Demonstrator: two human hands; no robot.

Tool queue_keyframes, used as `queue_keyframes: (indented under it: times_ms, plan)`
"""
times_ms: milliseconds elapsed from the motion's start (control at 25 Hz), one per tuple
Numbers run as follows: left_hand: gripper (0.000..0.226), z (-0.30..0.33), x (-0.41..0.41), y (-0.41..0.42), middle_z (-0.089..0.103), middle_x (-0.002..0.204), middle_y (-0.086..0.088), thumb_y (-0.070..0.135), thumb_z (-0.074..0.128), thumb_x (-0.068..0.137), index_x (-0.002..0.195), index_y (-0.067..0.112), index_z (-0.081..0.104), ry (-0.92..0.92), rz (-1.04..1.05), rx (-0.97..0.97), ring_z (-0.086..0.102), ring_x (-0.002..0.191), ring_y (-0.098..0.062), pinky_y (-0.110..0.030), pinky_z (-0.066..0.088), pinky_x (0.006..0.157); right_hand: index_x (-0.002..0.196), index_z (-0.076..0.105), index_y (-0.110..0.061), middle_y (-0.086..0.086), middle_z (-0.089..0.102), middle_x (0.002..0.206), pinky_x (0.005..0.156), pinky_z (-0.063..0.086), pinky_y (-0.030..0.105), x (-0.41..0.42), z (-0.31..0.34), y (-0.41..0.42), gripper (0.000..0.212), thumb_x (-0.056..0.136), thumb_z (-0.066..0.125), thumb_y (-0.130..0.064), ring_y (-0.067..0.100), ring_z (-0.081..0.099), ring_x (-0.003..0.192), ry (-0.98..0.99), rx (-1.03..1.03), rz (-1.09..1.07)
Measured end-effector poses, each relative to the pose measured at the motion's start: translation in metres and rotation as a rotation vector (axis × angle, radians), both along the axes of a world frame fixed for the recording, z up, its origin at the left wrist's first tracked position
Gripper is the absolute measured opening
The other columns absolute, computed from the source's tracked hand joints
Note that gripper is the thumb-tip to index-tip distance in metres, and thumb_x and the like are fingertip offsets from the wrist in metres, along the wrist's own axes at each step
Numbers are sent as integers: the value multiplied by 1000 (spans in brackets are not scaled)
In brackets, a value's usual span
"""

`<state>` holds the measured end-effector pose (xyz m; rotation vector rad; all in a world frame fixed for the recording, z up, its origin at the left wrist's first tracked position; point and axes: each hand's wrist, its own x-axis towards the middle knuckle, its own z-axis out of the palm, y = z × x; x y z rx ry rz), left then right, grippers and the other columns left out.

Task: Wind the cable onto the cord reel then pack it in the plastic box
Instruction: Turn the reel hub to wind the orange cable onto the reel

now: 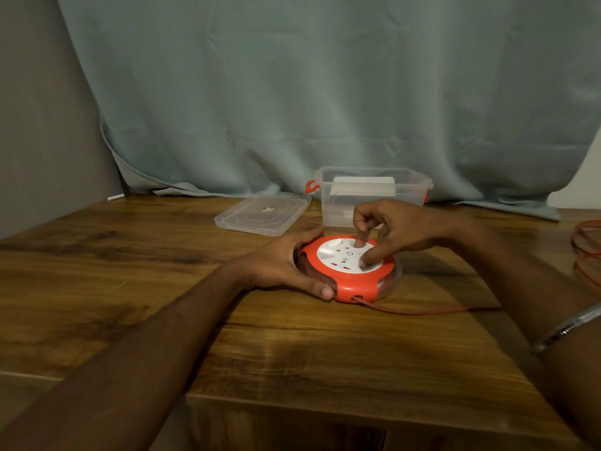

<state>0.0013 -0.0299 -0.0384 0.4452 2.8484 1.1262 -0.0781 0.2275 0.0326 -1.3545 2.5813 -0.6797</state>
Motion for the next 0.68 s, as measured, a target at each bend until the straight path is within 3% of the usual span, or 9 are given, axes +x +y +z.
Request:
queue_keyframes:
  times_ms: [120,200,400,520,600,680]
  plan:
    - [142,-1,-1,0,38,162,14,66,93,47,165,35,21,12,7,11,42,140,-2,-11,34,103,76,55,-23,-2,68,78,66,48,31,3,-7,-9,36,78,90,-32,16,66,81,91,39,-15]
    - [142,-1,0,0,38,162,15,66,93,47,165,34,21,17,8,6,43,139,-1,-10,35,102,68,52,-23,-5,60,67,64,45,36,5,-11,-15,40,81,86,-40,14,58,69,148,42,-11]
    - [144,-1,0,1,39,162,15,67,94,46,165,33,21,25,9,5,43,140,-1,-14,35,108,55,49,-21,-8,50,50,57,41,33,10,-14,-20,47,82,83,-41,7,48,51,179,22,-21]
    - [143,-1,0,1,38,162,16,66,94,47,166,33,20,17,2,-6,42,139,1,-7,34,103,51,49,-19,-10,47,42,55,40,32,12,-15,-24,52,88,79,-38,5,45,45,214,12,-44]
    - [143,0,1,1,37,163,15,66,94,48,166,32,20,27,5,-9,41,140,1,-7,32,104,52,50,-19,-10,50,44,56,40,31,12,-12,-23,49,91,76,-33,5,49,45,267,6,-53]
    - [142,-1,0,1,36,164,14,64,94,48,166,31,21,28,8,-2,39,142,0,-11,31,109,64,59,-21,-10,63,61,59,44,24,12,-6,-18,30,88,79,-21,1,58,56,249,-29,-48]
